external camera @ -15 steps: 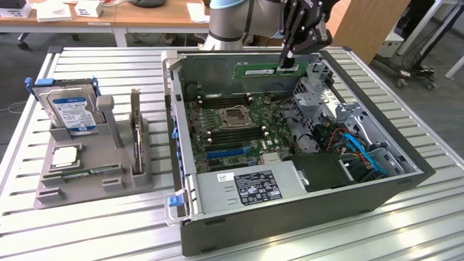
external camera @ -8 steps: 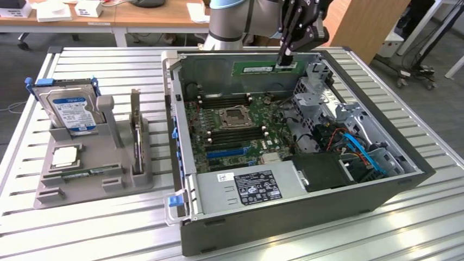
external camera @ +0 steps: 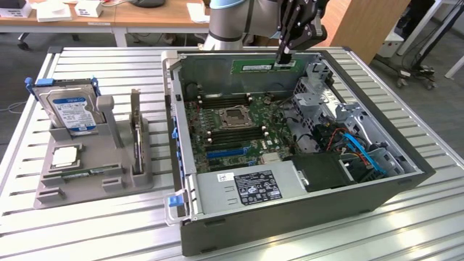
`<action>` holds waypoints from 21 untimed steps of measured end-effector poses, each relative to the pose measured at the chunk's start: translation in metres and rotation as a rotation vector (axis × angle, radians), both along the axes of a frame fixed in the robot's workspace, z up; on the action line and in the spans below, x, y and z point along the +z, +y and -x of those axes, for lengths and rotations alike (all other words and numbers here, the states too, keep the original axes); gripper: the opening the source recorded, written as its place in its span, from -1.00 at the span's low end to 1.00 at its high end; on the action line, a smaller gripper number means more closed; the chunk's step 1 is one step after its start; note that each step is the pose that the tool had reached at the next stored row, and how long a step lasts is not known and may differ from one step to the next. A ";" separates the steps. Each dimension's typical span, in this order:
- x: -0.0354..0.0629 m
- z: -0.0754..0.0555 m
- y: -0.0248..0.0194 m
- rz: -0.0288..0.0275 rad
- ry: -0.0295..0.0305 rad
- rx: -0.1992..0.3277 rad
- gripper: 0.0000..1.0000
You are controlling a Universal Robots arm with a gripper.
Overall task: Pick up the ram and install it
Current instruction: 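Pick up the ram and move it above insertion slot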
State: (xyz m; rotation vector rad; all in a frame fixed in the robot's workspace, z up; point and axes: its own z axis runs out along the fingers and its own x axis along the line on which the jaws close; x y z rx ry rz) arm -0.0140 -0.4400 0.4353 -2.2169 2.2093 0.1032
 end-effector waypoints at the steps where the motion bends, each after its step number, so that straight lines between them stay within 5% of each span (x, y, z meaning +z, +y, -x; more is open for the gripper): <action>1: 0.0000 0.000 0.0000 0.0000 0.0000 0.000 -0.79; 21: -0.0230 0.000 0.0000 0.0000 -0.0001 0.000 -0.79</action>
